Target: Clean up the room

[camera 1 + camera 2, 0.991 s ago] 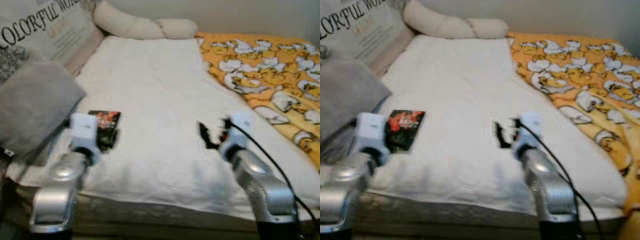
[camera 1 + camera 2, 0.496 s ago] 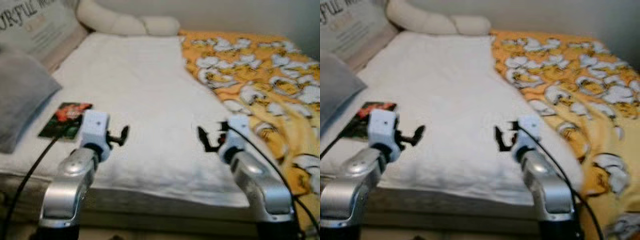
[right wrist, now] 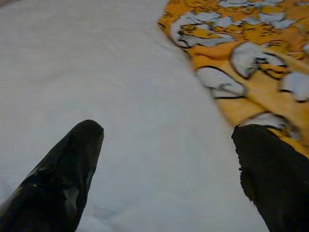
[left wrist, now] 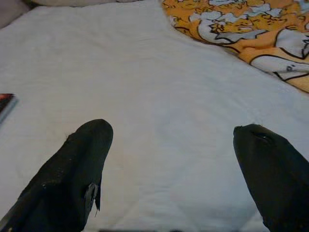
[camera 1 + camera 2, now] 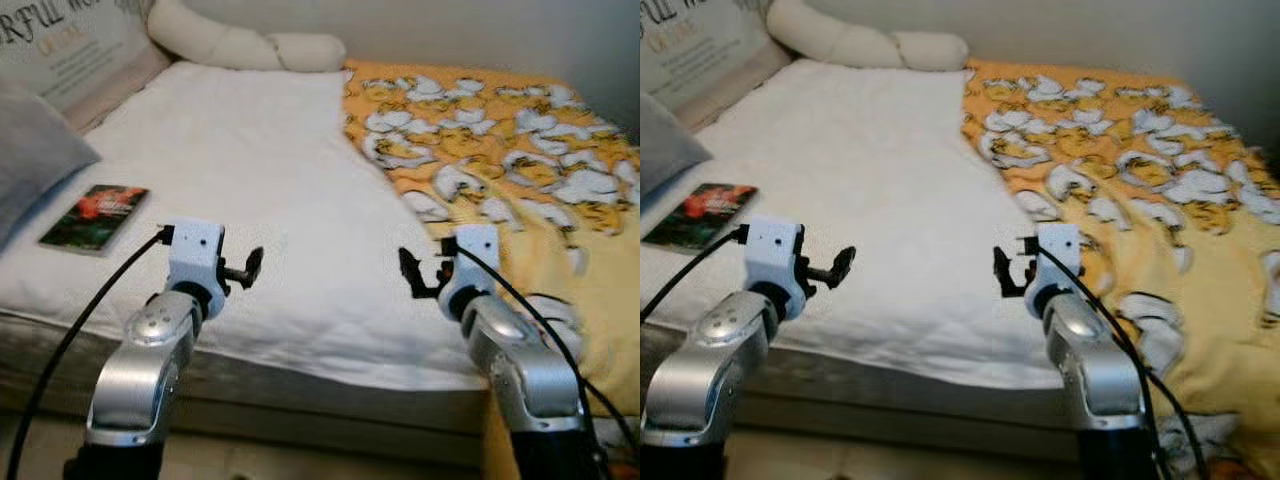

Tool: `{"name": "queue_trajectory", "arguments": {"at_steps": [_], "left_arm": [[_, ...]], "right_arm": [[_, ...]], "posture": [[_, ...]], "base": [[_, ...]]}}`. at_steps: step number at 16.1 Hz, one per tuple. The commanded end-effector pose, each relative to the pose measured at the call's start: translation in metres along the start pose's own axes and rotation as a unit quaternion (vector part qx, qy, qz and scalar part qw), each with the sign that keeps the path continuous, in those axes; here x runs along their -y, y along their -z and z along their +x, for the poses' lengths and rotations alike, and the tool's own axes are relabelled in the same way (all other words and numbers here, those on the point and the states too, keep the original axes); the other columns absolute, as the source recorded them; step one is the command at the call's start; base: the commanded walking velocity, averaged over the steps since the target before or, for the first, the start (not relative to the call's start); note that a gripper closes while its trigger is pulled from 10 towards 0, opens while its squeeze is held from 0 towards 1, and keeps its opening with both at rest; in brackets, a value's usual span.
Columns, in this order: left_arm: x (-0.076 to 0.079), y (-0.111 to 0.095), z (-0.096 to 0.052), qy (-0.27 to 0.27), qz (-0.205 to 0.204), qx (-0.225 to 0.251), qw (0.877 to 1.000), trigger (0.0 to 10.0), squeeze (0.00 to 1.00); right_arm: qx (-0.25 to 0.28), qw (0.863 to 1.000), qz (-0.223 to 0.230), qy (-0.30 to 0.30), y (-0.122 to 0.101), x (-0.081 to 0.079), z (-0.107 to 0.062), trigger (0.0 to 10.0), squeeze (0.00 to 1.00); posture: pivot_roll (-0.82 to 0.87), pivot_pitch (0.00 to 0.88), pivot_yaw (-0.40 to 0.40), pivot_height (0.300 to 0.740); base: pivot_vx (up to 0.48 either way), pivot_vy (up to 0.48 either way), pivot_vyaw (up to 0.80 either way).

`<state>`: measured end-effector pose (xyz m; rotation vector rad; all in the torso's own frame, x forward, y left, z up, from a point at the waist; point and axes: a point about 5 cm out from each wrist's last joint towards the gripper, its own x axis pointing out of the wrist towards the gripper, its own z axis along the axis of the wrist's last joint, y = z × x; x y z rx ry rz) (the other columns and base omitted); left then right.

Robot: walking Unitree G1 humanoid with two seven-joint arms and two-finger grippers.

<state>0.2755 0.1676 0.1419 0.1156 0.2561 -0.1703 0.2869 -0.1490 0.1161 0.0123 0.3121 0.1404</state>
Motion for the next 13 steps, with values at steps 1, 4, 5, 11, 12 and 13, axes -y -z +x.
{"name": "queue_trajectory", "arguments": {"at_steps": [1,4,5,11,12,13], "left_arm": [[-0.0037,0.0002,0.0001,-0.008,0.002,0.000,1.000,10.0,1.00],[-0.0039,0.0006,0.0003,-0.009,0.003,0.001,1.000,10.0,1.00],[-0.0038,0.0010,0.0001,-0.008,0.004,0.001,1.000,10.0,1.00],[-0.0058,0.0019,0.0010,-0.008,0.007,0.001,1.000,10.0,1.00],[-0.0061,0.0018,0.0011,-0.008,0.008,0.000,1.000,10.0,1.00],[-0.0065,0.0016,0.0013,-0.009,0.009,0.001,1.000,10.0,1.00]], "right_arm": [[-0.003,1.000,-0.014,-0.010,0.0013,-0.0074,0.0020,10.0,1.00],[0.000,1.000,-0.020,-0.018,0.0010,-0.0096,0.0030,10.0,1.00],[0.000,0.999,-0.026,-0.028,0.0007,-0.0108,0.0029,10.0,1.00],[-0.009,0.999,-0.021,-0.040,0.0057,-0.0124,0.0031,10.0,1.00],[-0.009,0.999,-0.022,-0.042,0.0058,-0.0130,0.0032,10.0,1.00],[-0.009,0.999,-0.021,-0.045,0.0061,-0.0137,0.0033,10.0,1.00]], "posture": [[-0.08,0.000,-0.016,0.740],[-0.08,0.000,-0.015,0.740],[-0.08,0.000,-0.014,0.740],[-0.08,0.000,-0.015,0.740],[-0.08,0.000,-0.015,0.740],[-0.07,0.000,-0.015,0.740]], "base": [[0.000,-0.405,0.00],[0.000,-0.405,0.00],[0.000,-0.405,0.00],[0.000,-0.405,0.67],[0.000,-0.401,0.80],[0.000,-0.401,0.80]]}}
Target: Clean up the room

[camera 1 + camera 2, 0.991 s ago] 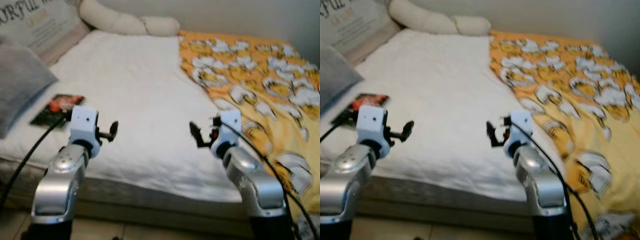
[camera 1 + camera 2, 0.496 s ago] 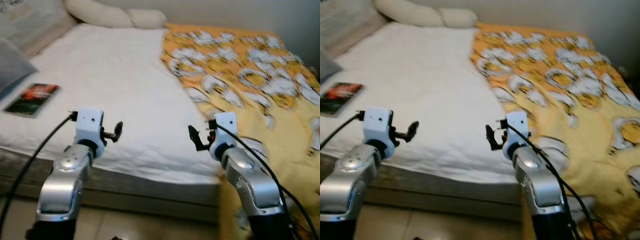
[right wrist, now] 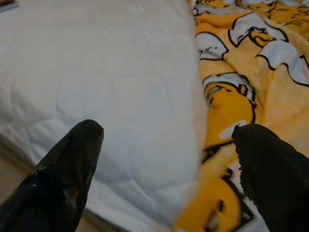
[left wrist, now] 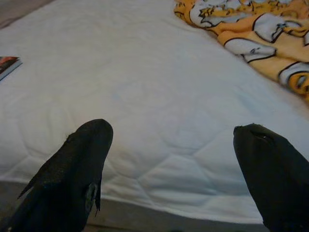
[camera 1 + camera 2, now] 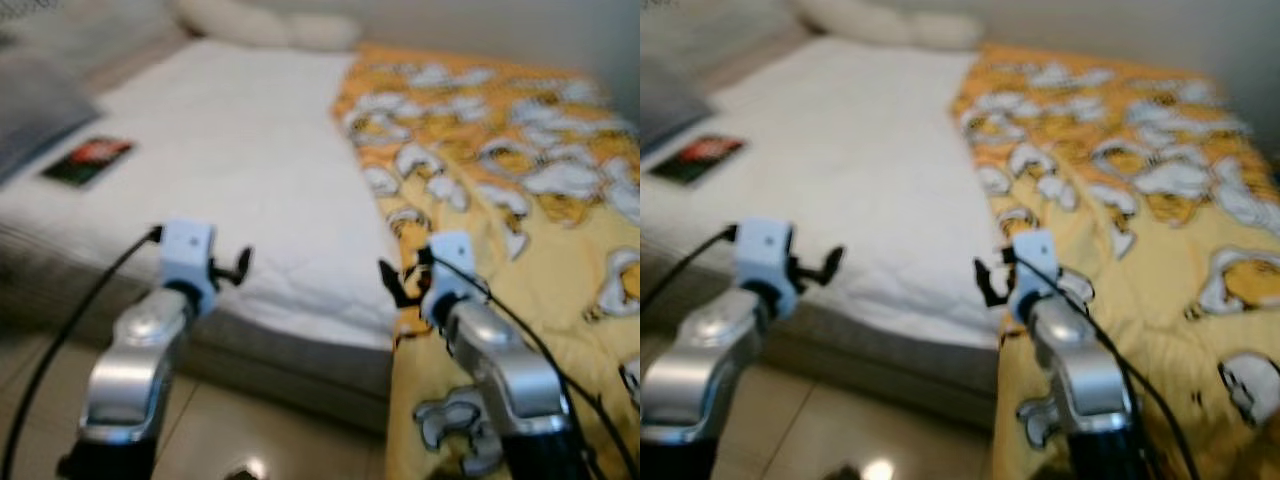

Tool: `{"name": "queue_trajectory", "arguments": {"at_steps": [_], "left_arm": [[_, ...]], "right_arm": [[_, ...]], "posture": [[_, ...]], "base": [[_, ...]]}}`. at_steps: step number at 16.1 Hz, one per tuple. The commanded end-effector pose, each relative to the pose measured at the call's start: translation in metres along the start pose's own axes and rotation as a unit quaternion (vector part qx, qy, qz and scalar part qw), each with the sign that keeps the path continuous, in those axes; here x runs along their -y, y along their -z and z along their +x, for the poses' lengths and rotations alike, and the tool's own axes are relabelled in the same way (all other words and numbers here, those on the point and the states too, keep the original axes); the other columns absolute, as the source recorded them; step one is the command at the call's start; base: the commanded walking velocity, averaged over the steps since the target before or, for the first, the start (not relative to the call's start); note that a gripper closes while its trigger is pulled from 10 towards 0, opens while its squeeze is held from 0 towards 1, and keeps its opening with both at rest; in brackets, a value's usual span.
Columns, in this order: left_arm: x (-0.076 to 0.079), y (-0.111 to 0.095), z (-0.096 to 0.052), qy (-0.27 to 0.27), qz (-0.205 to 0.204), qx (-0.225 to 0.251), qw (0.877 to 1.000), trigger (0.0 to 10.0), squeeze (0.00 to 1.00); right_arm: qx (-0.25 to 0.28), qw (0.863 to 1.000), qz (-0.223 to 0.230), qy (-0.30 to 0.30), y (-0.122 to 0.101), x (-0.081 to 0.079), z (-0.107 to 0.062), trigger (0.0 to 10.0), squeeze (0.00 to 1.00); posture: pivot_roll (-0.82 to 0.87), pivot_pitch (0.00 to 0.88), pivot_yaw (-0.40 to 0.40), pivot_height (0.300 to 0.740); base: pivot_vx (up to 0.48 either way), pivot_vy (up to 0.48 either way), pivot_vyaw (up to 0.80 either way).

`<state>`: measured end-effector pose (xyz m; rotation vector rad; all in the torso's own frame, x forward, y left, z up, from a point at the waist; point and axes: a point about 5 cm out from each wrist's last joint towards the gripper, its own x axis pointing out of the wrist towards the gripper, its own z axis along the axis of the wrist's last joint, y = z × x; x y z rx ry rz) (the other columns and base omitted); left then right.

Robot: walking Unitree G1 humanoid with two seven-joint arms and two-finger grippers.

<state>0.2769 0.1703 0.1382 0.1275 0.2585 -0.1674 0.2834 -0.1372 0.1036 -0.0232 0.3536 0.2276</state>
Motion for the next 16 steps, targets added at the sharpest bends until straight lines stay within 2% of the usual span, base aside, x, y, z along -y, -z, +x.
{"name": "queue_trajectory", "arguments": {"at_steps": [1,13,16], "left_arm": [[-0.004,-0.002,0.000,-0.007,0.005,0.003,1.000,10.0,1.00],[-0.006,-0.001,-0.001,-0.008,0.012,0.001,1.000,10.0,1.00],[0.000,0.002,-0.003,0.027,0.018,-0.007,0.999,10.0,1.00]], "right_arm": [[0.013,1.000,0.002,-0.005,-0.006,-0.001,0.001,10.0,1.00],[-0.007,1.000,0.000,-0.025,0.003,-0.005,0.000,10.0,1.00],[-0.011,1.000,0.015,-0.019,0.005,-0.005,-0.001,10.0,1.00]], "posture": [[-0.07,0.000,-0.015,0.740],[-0.08,0.000,-0.013,0.740],[-0.07,0.000,-0.018,0.740]], "base": [[0.000,-0.401,0.80],[0.000,-0.404,0.80],[0.000,-0.096,0.00]]}}
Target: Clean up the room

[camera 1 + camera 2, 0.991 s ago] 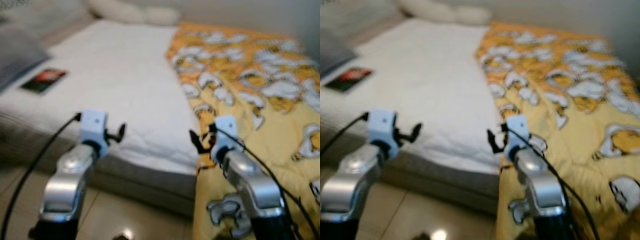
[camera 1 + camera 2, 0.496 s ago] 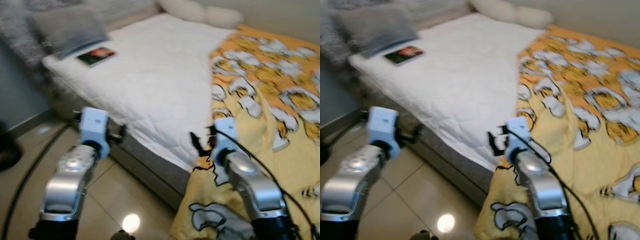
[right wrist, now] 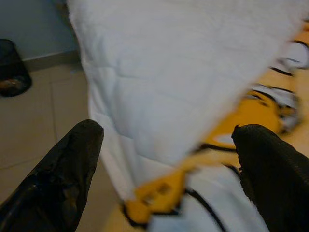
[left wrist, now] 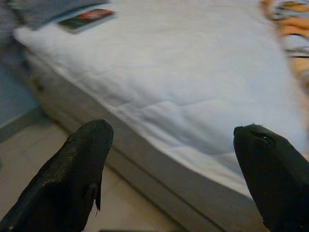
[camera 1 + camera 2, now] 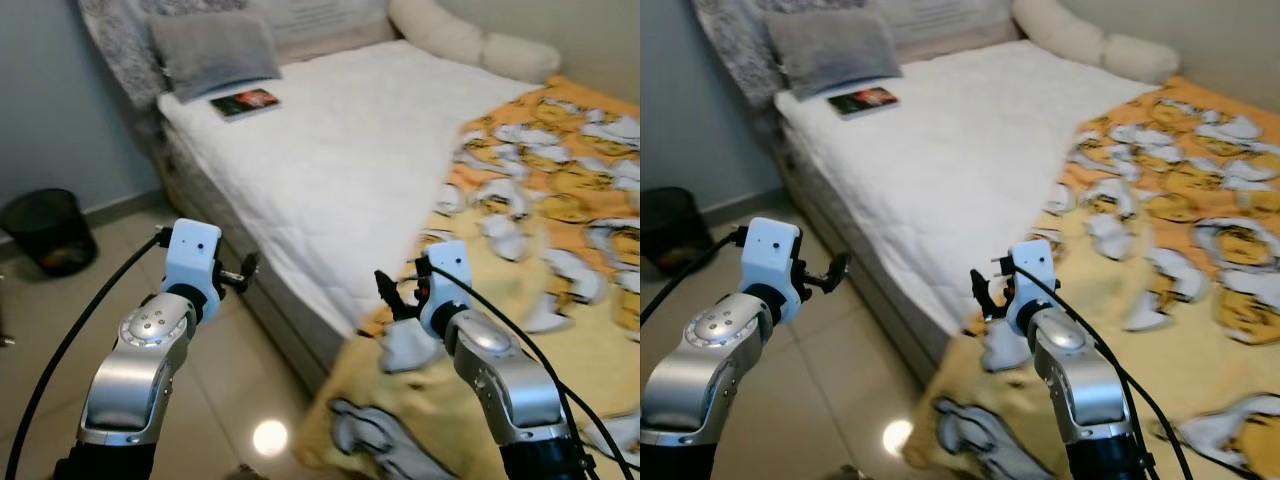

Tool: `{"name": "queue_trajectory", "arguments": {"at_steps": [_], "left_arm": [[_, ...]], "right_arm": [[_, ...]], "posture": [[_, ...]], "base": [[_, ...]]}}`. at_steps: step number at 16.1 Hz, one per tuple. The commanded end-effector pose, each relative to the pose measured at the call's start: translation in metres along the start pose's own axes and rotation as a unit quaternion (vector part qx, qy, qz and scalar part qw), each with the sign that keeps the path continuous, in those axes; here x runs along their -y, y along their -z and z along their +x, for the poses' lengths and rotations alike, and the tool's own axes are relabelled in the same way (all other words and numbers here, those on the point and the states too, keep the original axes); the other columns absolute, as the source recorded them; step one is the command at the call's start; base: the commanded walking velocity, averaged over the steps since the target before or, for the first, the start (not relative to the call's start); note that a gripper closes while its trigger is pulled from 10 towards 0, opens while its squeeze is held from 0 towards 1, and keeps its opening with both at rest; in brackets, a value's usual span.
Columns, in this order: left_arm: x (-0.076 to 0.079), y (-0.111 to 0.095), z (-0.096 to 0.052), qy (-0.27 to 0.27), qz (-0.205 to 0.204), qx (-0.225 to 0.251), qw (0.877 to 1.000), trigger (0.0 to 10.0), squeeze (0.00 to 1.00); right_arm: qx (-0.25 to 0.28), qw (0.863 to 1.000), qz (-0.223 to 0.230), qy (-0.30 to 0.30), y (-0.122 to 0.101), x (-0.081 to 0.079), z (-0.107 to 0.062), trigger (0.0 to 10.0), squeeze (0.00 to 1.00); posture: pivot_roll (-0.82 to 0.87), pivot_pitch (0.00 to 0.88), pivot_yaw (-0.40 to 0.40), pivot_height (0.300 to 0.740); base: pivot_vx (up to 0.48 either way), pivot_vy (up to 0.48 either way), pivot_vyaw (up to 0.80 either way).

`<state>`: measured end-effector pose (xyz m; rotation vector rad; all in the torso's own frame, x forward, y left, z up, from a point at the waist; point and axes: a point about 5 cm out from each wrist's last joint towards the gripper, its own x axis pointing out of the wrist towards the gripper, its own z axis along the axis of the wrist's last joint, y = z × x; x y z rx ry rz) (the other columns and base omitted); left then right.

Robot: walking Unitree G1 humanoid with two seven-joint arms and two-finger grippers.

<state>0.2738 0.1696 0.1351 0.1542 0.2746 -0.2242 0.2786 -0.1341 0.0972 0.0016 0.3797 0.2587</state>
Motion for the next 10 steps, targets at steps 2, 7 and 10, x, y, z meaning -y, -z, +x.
{"name": "queue_trajectory", "arguments": {"at_steps": [2,7,10], "left_arm": [[0.003,0.003,-0.002,0.025,0.014,-0.011,1.000,10.0,1.00],[0.014,0.004,-0.011,0.097,0.027,-0.012,0.995,10.0,1.00],[0.020,0.001,-0.015,0.126,0.015,0.000,0.992,10.0,1.00]], "right_arm": [[-0.008,1.000,0.007,0.003,0.000,0.000,0.001,10.0,1.00],[-0.057,0.996,0.022,0.062,0.014,0.017,-0.003,10.0,1.00],[-0.072,0.991,0.052,0.100,0.023,0.032,-0.006,10.0,1.00]], "posture": [[-0.07,0.000,-0.020,0.740],[-0.07,0.000,-0.029,0.740],[-0.08,0.000,-0.027,0.740]], "base": [[0.000,0.000,0.00],[0.000,0.000,0.00],[0.000,0.000,0.00]]}}
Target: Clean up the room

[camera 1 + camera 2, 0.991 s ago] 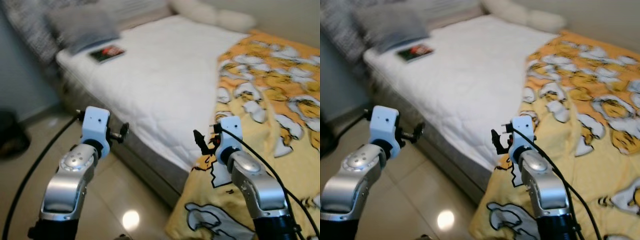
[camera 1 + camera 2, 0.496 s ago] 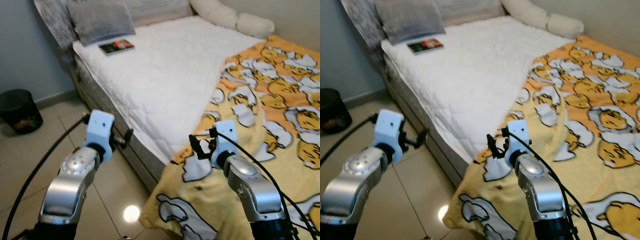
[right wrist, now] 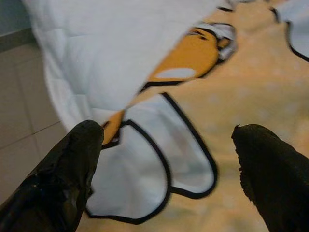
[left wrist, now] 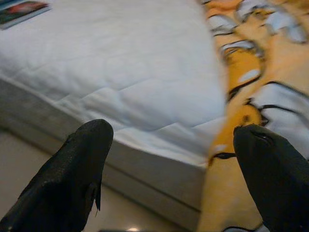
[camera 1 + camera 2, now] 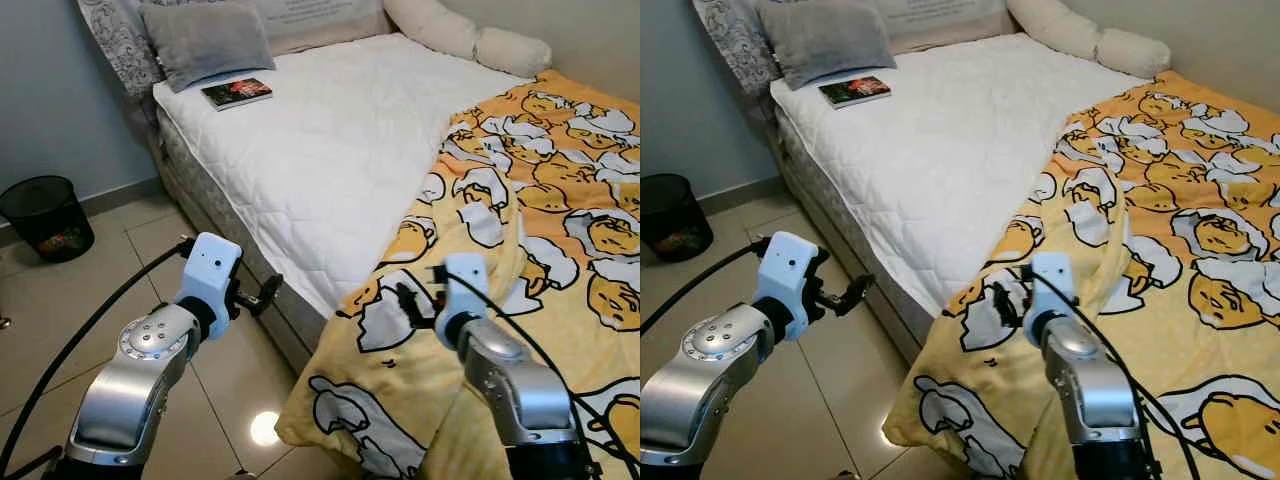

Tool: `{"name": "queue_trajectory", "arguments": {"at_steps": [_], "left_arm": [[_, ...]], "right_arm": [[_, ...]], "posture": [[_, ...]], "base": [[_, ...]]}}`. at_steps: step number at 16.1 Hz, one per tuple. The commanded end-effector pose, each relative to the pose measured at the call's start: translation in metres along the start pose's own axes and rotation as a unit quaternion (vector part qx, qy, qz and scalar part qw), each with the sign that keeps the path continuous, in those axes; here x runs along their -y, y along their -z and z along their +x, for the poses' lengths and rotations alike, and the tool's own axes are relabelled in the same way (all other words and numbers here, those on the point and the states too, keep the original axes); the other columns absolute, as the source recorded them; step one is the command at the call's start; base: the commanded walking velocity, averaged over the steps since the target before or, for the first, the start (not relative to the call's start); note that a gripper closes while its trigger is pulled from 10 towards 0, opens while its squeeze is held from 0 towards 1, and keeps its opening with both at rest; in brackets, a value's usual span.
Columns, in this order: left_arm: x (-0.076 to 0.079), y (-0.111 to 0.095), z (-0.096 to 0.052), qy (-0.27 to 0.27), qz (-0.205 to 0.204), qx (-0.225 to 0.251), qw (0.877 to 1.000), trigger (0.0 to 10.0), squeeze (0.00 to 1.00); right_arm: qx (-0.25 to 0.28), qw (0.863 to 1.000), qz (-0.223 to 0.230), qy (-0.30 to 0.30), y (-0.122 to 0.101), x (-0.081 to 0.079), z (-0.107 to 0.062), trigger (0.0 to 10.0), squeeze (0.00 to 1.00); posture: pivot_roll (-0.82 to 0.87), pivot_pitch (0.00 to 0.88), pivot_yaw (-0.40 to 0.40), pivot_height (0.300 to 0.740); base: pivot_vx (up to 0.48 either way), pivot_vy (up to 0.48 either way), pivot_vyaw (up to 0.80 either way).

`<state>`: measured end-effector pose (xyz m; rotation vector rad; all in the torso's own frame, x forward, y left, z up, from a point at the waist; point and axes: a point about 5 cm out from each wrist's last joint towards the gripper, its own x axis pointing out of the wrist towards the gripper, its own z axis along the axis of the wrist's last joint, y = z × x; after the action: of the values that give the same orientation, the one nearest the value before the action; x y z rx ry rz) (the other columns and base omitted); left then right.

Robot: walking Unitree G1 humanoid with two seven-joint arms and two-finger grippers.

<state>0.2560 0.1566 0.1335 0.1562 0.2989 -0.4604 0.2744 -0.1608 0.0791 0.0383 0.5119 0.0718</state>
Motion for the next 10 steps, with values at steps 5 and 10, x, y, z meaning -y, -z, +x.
{"name": "queue_trajectory", "arguments": {"at_steps": [5,10], "left_arm": [[0.019,-0.002,-0.007,0.133,0.019,0.006,0.991,10.0,1.00],[0.020,-0.010,-0.016,0.155,0.014,0.018,0.988,10.0,0.86]], "right_arm": [[-0.105,0.990,0.034,0.089,0.033,0.037,0.021,10.0,0.00],[-0.150,0.974,0.095,0.140,0.052,0.062,0.027,10.0,0.00]], "posture": [[-0.07,0.000,-0.034,0.740],[-0.08,0.000,-0.030,0.740]], "base": [[0.000,0.000,0.00],[0.000,0.000,0.00]]}}
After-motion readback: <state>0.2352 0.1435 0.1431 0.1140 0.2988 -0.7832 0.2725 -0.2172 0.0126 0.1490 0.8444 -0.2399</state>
